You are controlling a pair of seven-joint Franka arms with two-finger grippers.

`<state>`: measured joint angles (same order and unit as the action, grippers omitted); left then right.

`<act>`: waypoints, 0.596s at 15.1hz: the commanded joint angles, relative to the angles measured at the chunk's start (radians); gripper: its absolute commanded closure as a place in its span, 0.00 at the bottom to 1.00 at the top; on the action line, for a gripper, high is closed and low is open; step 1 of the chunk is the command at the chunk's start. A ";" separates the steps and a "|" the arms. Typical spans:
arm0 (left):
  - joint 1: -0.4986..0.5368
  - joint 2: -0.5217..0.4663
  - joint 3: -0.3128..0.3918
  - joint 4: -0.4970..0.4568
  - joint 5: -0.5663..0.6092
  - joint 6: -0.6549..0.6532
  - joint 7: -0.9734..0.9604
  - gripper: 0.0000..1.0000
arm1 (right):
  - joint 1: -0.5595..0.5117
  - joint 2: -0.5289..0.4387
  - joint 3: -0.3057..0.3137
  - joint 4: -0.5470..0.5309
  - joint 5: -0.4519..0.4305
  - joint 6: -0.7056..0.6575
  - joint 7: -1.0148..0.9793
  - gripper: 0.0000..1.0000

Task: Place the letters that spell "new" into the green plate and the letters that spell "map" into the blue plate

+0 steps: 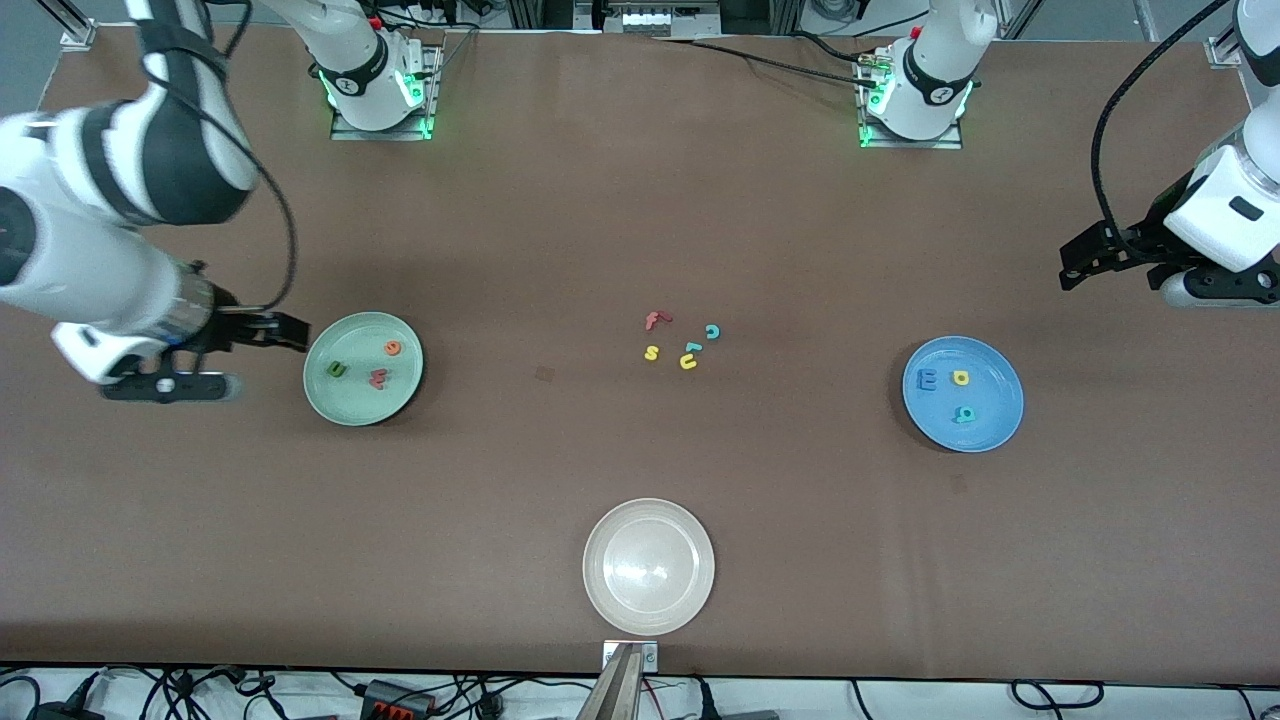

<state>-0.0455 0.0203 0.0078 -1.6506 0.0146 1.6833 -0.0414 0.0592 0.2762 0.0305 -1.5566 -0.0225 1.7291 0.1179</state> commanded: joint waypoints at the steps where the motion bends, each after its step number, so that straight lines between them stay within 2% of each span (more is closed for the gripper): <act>1: -0.010 0.004 0.015 0.005 -0.059 0.010 0.035 0.00 | -0.067 0.003 0.009 0.153 0.030 -0.153 -0.017 0.00; 2: -0.008 0.004 0.020 0.005 -0.070 0.010 0.038 0.00 | -0.076 -0.011 0.006 0.189 0.027 -0.195 -0.021 0.00; 3: -0.005 0.004 0.021 0.005 -0.070 0.010 0.041 0.00 | -0.078 -0.038 -0.023 0.207 0.023 -0.212 -0.023 0.00; 5: -0.002 0.007 0.021 0.012 -0.070 0.010 0.040 0.00 | -0.046 -0.084 -0.122 0.208 0.033 -0.217 -0.026 0.00; 6: -0.002 0.010 0.021 0.014 -0.070 0.010 0.040 0.00 | -0.044 -0.109 -0.145 0.208 0.038 -0.218 -0.047 0.00; 8: -0.002 0.010 0.020 0.015 -0.070 0.009 0.040 0.00 | -0.073 -0.162 -0.135 0.207 0.039 -0.217 -0.084 0.00; 9: -0.004 0.010 0.020 0.015 -0.070 0.006 0.038 0.00 | -0.103 -0.178 -0.100 0.207 0.038 -0.218 -0.110 0.00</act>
<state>-0.0449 0.0229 0.0182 -1.6504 -0.0307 1.6895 -0.0298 -0.0122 0.1460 -0.1034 -1.3425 -0.0003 1.5258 0.0474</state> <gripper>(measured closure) 0.000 0.000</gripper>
